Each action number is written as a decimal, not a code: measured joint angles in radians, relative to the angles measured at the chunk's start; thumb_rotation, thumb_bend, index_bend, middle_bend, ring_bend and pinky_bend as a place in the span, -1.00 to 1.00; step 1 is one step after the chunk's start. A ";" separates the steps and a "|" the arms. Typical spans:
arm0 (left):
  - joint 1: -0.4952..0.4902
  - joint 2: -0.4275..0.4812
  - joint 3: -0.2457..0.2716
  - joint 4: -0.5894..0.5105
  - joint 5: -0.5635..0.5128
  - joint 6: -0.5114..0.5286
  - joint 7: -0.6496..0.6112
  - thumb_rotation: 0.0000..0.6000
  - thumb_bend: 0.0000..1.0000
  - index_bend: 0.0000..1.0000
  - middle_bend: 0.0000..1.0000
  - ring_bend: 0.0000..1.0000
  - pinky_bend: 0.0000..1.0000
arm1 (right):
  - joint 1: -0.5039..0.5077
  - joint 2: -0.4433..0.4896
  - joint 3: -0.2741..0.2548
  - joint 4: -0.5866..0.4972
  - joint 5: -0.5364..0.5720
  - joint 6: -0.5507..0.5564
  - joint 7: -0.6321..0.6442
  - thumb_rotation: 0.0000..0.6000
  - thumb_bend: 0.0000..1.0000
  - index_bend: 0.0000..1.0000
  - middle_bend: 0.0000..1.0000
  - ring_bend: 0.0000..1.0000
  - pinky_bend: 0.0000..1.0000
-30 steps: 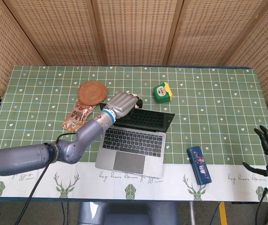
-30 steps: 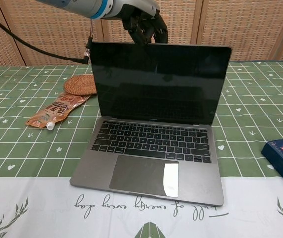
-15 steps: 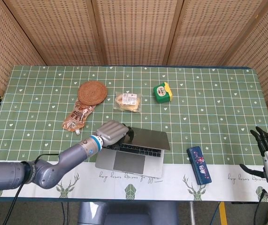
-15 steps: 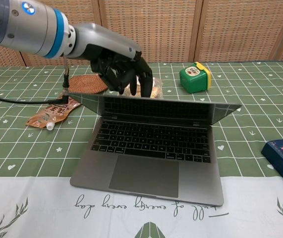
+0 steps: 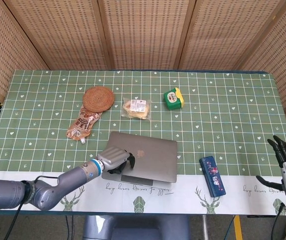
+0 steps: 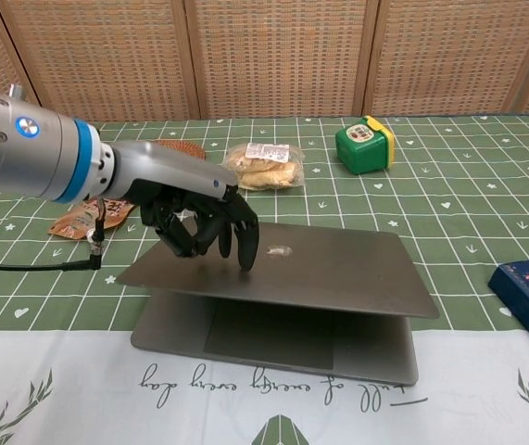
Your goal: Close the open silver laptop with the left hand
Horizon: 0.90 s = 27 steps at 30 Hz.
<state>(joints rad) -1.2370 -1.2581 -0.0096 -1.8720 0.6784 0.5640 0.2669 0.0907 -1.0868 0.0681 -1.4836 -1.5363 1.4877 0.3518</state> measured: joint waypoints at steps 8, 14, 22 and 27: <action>0.002 -0.075 0.045 0.047 0.002 0.005 -0.004 1.00 1.00 -0.27 -0.46 -0.48 -0.40 | -0.001 0.003 0.000 -0.002 0.004 -0.002 -0.002 1.00 -0.81 -1.00 -1.00 -1.00 -1.00; 0.007 -0.104 0.071 0.059 0.003 0.022 -0.002 1.00 1.00 -0.29 -0.48 -0.48 -0.42 | -0.001 0.004 -0.001 -0.005 0.000 0.002 -0.003 1.00 -0.81 -1.00 -1.00 -1.00 -1.00; 0.029 -0.102 0.088 0.046 0.018 0.065 -0.009 1.00 0.87 -0.39 -0.57 -0.54 -0.50 | -0.006 0.007 -0.003 -0.013 -0.009 0.015 -0.010 1.00 -0.81 -1.00 -1.00 -1.00 -1.00; 0.072 -0.062 0.087 0.008 0.056 0.117 -0.029 1.00 0.50 -0.56 -0.79 -0.73 -0.74 | -0.008 0.008 -0.006 -0.020 -0.019 0.023 -0.018 1.00 -0.81 -1.00 -1.00 -1.00 -1.00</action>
<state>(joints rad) -1.1650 -1.3199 0.0774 -1.8644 0.7346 0.6807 0.2383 0.0829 -1.0790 0.0622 -1.5034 -1.5550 1.5108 0.3337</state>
